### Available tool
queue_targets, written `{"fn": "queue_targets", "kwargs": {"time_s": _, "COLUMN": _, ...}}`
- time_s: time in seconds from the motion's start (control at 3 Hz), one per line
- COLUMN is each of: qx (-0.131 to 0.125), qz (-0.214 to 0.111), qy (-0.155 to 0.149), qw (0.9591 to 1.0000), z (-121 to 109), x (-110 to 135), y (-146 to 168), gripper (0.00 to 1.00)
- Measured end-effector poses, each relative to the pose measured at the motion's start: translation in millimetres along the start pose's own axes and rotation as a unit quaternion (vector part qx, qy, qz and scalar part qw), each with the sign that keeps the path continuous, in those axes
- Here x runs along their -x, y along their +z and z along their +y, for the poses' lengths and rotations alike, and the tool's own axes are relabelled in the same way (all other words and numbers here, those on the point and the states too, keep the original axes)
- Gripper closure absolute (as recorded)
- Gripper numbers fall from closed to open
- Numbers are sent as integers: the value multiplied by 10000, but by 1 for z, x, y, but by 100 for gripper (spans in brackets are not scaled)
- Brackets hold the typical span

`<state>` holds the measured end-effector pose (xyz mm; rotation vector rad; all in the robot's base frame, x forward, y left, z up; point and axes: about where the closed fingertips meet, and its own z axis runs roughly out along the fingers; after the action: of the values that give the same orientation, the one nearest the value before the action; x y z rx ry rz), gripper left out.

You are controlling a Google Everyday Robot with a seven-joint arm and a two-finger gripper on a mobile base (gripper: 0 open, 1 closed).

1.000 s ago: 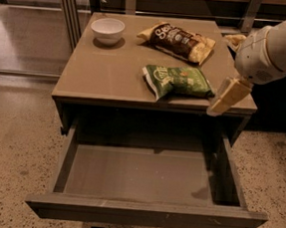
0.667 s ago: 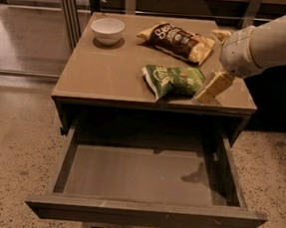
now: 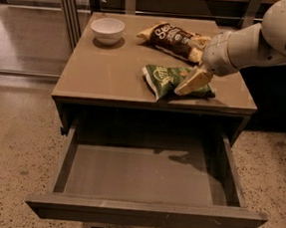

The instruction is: Place green jalapeno chip bag into top drawer

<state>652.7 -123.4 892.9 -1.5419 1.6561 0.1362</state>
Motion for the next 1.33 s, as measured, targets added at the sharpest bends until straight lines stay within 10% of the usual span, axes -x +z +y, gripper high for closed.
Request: {"fn": "queue_targets", "kwargs": {"time_s": 1.33, "qx": 467, "qz": 424, "qy": 324, "qw": 9975, "z": 23, "x": -37, "y": 40, "gripper": 94}}
